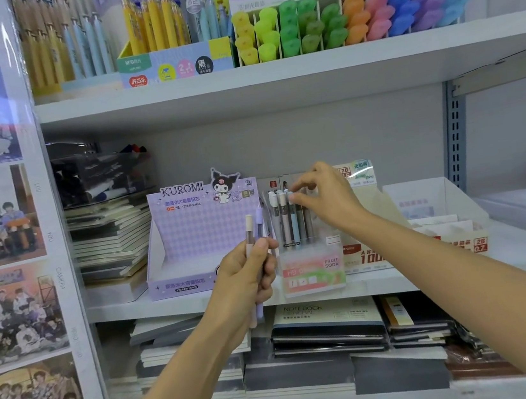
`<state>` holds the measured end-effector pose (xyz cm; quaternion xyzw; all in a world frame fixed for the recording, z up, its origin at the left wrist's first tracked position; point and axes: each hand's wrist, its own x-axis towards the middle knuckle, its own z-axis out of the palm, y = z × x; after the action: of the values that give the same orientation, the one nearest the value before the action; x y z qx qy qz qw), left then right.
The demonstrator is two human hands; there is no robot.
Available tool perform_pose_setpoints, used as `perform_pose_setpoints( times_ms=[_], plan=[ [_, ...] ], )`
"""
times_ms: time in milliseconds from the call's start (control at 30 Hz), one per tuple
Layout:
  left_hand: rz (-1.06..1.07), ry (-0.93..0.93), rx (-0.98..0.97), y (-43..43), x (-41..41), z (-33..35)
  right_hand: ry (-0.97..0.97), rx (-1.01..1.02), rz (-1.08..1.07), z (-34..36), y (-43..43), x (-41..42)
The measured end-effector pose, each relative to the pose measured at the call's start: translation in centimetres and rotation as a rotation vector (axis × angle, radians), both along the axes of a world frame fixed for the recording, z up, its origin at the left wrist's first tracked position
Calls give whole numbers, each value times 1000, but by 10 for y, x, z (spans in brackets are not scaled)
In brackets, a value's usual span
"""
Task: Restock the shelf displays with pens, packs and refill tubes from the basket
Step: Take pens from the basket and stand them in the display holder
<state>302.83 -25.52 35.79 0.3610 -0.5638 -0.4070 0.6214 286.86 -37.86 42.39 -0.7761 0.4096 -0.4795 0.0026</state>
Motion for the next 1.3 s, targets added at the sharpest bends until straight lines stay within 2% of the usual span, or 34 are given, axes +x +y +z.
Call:
perform_pose_setpoints(
  times_ms=[67,167,267,367,500,633,867,1100,1200,1300],
  plan=[
    [2,-4,1,2,-2,1,-118,13,129,4,11,-4],
    [-4,-8,0,5,-9,5,-315,241,467,9,38,-9],
    [-12,-27,-12,8,-20,9,-251,361,582,4,59,-5],
    [-24,-39,-19,12,-29,12,-313,378,628,4,68,-7],
    [-45,-45,-19,18,-32,16,-413,421,674,12,74,-23],
    [-27,-85,-16,21,-36,18,-434,451,722,16,79,-35],
    [17,-56,-37,20,-45,25,-473,453,654,19,83,-37],
    [-28,16,44,14,-42,27,-493,481,729,26,77,-47],
    [33,39,120,9,-41,29,-564,419,692,34,69,-51],
    [38,168,167,7,-37,30,-645,280,561,45,56,-59]
  ],
)
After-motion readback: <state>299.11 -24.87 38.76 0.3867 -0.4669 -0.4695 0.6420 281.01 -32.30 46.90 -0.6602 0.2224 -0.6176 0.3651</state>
